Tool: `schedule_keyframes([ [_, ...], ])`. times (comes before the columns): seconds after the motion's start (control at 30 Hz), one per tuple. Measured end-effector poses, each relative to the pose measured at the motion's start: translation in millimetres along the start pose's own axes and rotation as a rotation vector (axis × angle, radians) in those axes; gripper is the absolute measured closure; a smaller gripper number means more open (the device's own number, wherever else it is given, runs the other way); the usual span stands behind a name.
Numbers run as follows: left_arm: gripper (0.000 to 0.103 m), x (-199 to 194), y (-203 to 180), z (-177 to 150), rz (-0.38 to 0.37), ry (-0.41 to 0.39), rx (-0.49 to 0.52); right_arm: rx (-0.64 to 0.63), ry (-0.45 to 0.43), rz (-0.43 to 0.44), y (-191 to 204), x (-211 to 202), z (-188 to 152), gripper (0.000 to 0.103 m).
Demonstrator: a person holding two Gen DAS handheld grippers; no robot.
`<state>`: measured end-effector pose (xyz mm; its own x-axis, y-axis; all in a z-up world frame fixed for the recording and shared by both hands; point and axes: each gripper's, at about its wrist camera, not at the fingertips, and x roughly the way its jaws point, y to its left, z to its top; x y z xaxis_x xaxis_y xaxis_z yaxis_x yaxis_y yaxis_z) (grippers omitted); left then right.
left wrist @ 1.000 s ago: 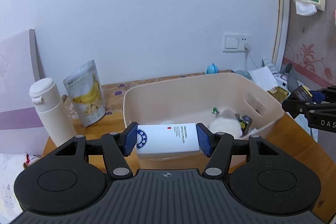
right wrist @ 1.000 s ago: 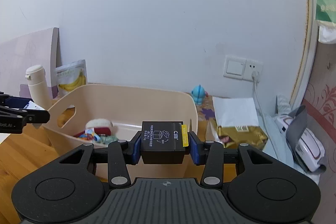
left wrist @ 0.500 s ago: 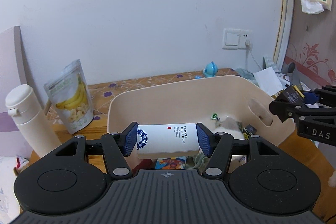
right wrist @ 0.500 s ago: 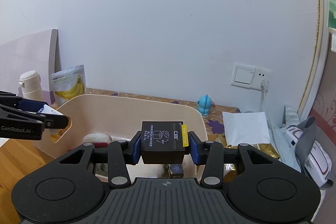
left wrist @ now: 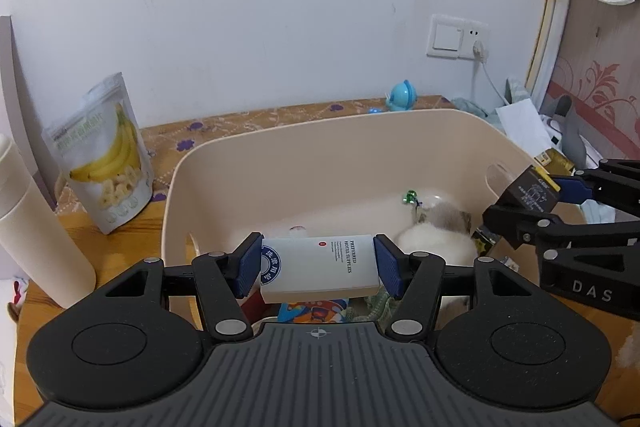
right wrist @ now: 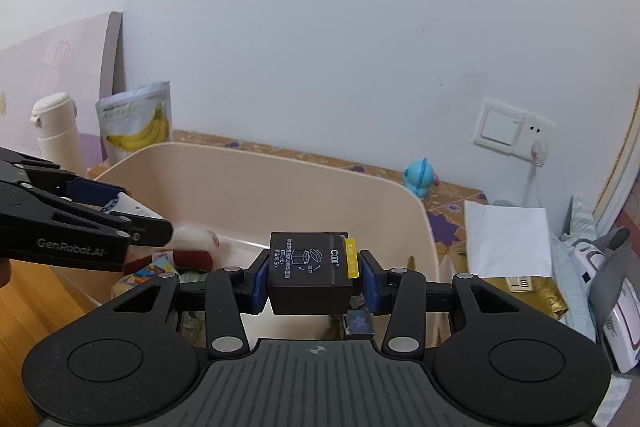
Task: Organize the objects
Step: 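Lift both boxes over the bin and open both tools to release them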
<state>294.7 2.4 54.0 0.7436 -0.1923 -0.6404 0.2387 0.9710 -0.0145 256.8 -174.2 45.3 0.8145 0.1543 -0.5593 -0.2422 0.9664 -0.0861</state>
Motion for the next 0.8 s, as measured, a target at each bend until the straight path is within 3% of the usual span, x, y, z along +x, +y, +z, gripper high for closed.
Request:
schedule_keyframes([
  [0.5,0.039,3.9,-6.9,-4.5,0.003,0.041,0.025,0.001,0.076,0.040,1.5,13.5,-3.8,0.052],
  [0.6,0.027,0.3,-7.0,-5.0,0.000,0.035,0.015,0.008,0.068,0.033,1.0,9.7,-3.2,0.042],
  [0.8,0.023,-11.1,-7.6,-4.9,0.014,0.013,0.012,0.036,0.044,0.021,-2.7,-1.4,-3.7,0.026],
])
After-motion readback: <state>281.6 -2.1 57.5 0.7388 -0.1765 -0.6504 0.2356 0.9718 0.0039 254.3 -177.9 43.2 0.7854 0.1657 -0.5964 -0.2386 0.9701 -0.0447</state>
